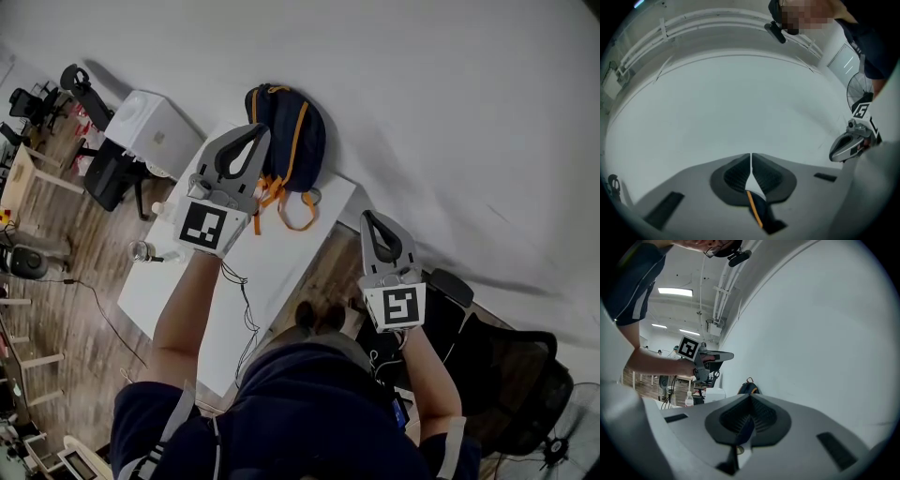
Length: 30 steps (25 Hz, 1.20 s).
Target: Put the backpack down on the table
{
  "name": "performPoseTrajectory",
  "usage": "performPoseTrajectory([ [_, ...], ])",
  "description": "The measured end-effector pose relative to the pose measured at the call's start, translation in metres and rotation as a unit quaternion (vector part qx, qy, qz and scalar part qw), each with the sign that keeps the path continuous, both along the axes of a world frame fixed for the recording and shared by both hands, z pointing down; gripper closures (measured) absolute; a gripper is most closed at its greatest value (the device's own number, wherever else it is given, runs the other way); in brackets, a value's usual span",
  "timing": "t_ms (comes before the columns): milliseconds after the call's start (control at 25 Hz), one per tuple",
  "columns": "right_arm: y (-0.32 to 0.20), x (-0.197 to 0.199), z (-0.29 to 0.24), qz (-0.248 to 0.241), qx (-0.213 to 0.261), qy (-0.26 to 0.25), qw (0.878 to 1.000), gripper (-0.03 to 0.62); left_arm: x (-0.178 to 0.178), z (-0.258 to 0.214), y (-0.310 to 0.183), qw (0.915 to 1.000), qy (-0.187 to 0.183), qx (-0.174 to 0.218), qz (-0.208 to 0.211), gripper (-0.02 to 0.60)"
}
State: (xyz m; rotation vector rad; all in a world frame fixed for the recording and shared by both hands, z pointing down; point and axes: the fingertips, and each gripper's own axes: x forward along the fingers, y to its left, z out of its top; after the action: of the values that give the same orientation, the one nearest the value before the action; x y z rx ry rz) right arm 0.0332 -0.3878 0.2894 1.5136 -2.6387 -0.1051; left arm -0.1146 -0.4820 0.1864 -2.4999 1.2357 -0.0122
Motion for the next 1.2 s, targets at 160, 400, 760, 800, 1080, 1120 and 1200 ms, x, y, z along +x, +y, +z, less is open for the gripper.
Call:
performPoseTrajectory([
  [160, 0.011, 0.006, -0.001, 0.003, 0.001, 0.001, 1.0, 0.592, 0.003, -0.001, 0.025, 0.9999, 0.01, -0.003, 0.003, 0.577],
  [400, 0.026, 0.012, -0.002, 0.006, 0.002, 0.004, 1.0, 0.592, -0.001, 0.003, 0.058, 0.9997, 0.016, -0.007, -0.014, 0.578],
  [760, 0.053, 0.025, -0.001, 0.007, 0.003, -0.001, 1.0, 0.592, -0.026, 0.022, 0.109, 0.9974, 0.024, -0.024, -0.063, 0.579],
  [800, 0.056, 0.027, -0.001, 0.006, 0.003, -0.001, 1.0, 0.592, -0.029, 0.025, 0.114, 0.9969, 0.025, -0.027, -0.069, 0.578],
  [1080, 0.072, 0.035, 0.0, 0.01, 0.001, -0.004, 1.0, 0.592, -0.051, 0.043, 0.141, 0.9932, 0.023, -0.039, -0.107, 0.58],
  [1120, 0.074, 0.036, 0.0, 0.011, 0.0, -0.004, 1.0, 0.592, -0.054, 0.046, 0.145, 0.9926, 0.021, -0.039, -0.113, 0.579],
  [1200, 0.079, 0.038, 0.002, 0.014, 0.0, -0.005, 1.0, 0.592, -0.059, 0.053, 0.151, 0.991, 0.017, -0.041, -0.126, 0.579],
])
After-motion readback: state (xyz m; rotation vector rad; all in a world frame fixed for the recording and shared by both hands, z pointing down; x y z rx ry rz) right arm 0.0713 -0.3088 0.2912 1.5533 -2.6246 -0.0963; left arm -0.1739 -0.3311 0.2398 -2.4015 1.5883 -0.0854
